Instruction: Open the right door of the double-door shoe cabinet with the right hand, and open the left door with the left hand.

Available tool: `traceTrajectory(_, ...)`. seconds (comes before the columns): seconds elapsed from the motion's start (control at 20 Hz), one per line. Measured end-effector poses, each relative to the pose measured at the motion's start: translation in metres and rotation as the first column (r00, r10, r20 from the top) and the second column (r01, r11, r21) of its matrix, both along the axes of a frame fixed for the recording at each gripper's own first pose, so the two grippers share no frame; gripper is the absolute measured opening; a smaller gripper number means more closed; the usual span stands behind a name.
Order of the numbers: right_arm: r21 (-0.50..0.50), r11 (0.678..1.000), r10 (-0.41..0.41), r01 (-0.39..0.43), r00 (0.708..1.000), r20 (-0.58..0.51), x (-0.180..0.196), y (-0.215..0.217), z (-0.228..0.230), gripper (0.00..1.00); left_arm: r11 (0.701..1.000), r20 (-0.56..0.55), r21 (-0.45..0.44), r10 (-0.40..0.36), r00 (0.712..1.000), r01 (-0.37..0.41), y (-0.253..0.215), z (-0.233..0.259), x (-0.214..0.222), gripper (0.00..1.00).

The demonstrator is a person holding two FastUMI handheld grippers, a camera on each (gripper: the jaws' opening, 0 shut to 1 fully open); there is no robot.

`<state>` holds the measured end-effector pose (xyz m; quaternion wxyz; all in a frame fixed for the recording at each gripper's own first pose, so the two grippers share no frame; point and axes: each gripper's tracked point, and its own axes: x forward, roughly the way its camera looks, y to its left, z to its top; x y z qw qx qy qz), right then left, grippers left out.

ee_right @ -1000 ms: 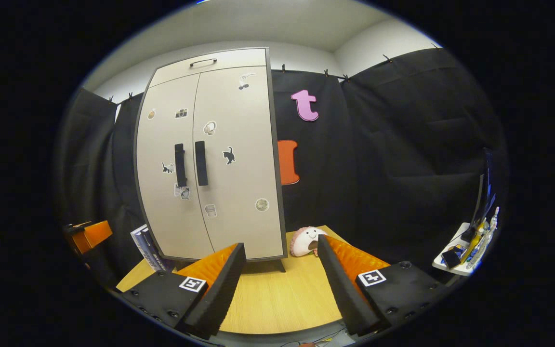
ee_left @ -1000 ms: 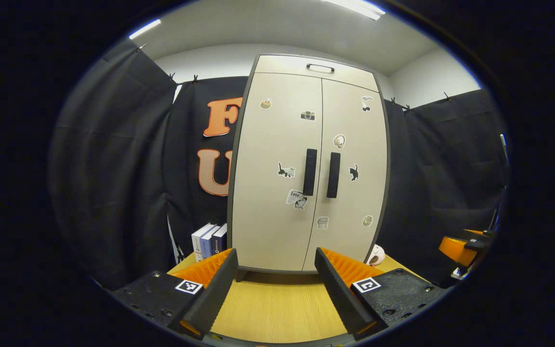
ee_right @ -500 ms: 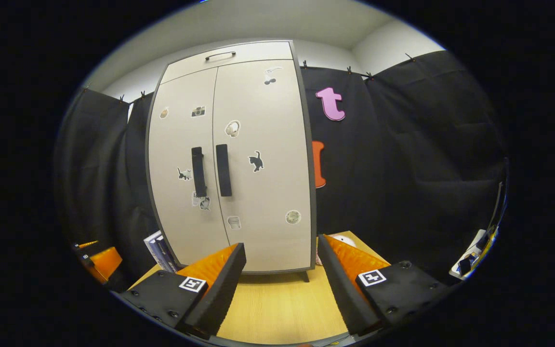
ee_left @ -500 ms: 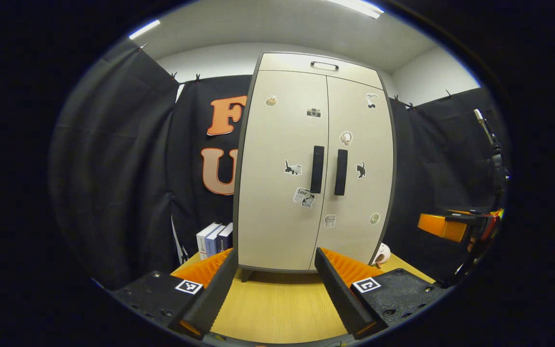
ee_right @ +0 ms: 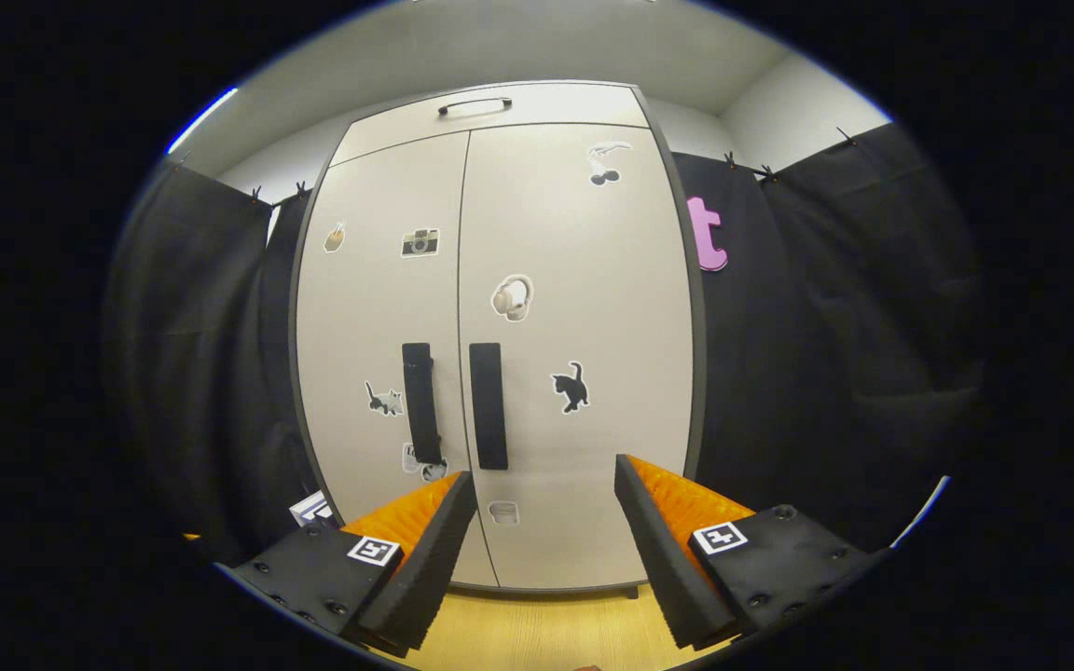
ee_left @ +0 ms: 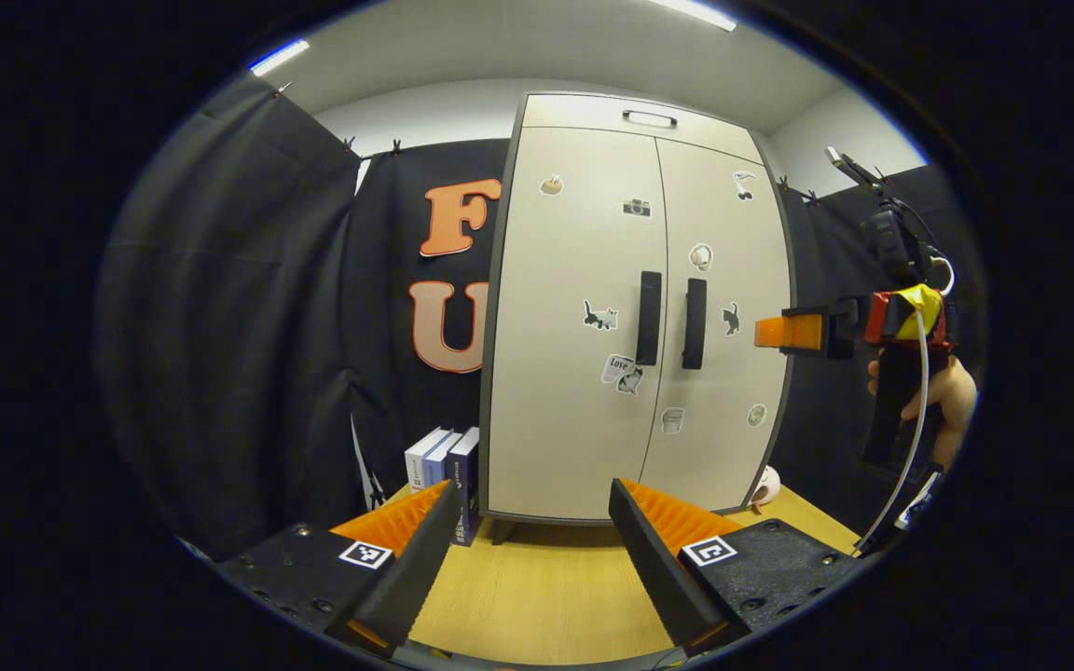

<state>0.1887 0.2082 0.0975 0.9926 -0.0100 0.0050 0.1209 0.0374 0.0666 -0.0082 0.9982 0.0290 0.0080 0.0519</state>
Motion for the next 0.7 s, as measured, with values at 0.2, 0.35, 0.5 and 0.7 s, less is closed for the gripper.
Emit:
traceTrajectory(0.2, -0.006, 1.0, 0.014, -0.014, 1.0, 0.005, 0.039, 0.03, 0.013, 0.99, 0.999, -0.003, -0.016, 0.036, 0.999, -0.036, 0.021, 0.0, 0.008, 0.98)
traceTrajectory(0.35, -0.006, 1.0, 0.016, -0.016, 1.0, -0.007, 0.064, 0.046, 0.013, 0.99, 0.997, -0.007, -0.017, 0.069, 0.998, -0.069, 0.038, -0.002, 0.012, 0.98)
traceTrajectory(0.5, -0.002, 1.0, 0.008, -0.008, 1.0, -0.021, 0.087, 0.055, 0.009, 0.92, 0.995, -0.01, -0.015, 0.094, 0.996, -0.094, 0.051, -0.003, 0.016, 0.98)
traceTrajectory(0.7, -0.002, 1.0, 0.006, -0.006, 0.999, -0.047, 0.108, 0.063, 0.004, 0.93, 0.992, -0.014, -0.012, 0.125, 0.992, -0.125, 0.064, -0.005, 0.02, 0.98)
